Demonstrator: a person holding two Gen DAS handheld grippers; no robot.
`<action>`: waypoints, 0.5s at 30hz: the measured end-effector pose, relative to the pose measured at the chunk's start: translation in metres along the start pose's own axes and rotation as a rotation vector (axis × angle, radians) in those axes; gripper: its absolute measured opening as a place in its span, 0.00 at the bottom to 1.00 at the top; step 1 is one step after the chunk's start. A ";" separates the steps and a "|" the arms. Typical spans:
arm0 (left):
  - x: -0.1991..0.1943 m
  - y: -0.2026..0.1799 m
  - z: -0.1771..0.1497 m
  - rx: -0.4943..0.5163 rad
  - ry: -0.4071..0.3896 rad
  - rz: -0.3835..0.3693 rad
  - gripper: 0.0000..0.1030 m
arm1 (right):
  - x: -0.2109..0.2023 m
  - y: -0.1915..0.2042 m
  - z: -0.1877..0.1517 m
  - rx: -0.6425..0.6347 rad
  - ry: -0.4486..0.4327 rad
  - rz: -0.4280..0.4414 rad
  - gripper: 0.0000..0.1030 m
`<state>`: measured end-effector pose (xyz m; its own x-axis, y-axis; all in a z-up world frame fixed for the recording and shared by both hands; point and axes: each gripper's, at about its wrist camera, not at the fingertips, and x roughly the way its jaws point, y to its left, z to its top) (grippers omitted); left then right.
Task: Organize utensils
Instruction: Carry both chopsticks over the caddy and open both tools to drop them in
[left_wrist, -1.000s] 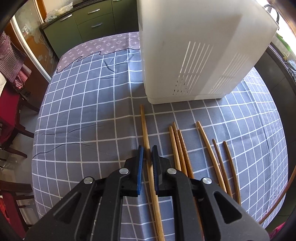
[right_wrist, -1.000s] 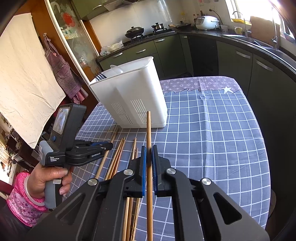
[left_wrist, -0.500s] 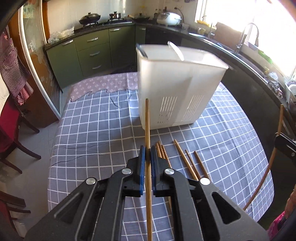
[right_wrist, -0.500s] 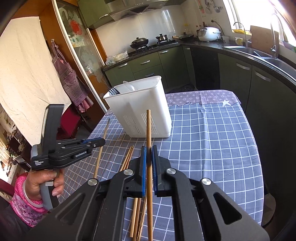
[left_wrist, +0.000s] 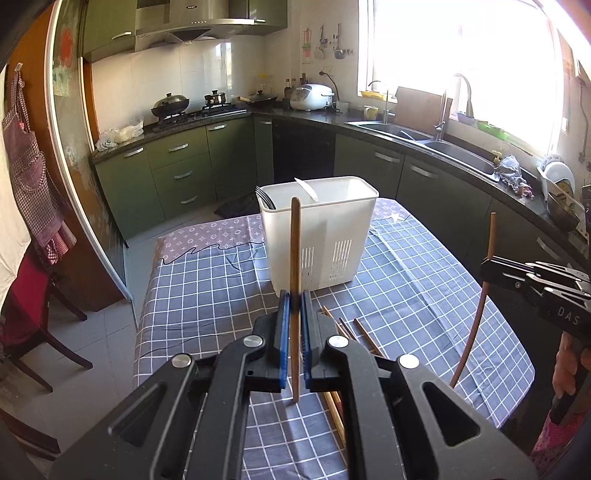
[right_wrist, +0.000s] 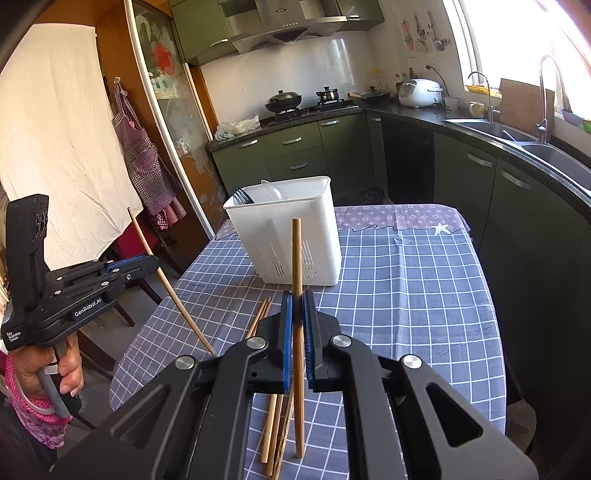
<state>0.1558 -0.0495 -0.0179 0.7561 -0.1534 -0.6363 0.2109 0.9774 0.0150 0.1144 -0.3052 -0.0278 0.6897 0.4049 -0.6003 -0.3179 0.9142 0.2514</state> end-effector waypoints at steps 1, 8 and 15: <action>-0.001 0.001 -0.001 0.000 0.000 0.000 0.06 | 0.000 0.000 0.000 -0.002 0.000 -0.002 0.06; -0.002 0.000 0.000 -0.005 0.001 -0.009 0.06 | -0.003 0.005 0.005 -0.019 -0.010 0.005 0.06; -0.004 0.003 0.005 -0.010 -0.007 -0.018 0.06 | -0.002 0.010 0.015 -0.033 -0.026 0.009 0.06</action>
<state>0.1567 -0.0465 -0.0118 0.7567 -0.1720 -0.6307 0.2185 0.9758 -0.0040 0.1197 -0.2961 -0.0126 0.7032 0.4141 -0.5780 -0.3455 0.9095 0.2312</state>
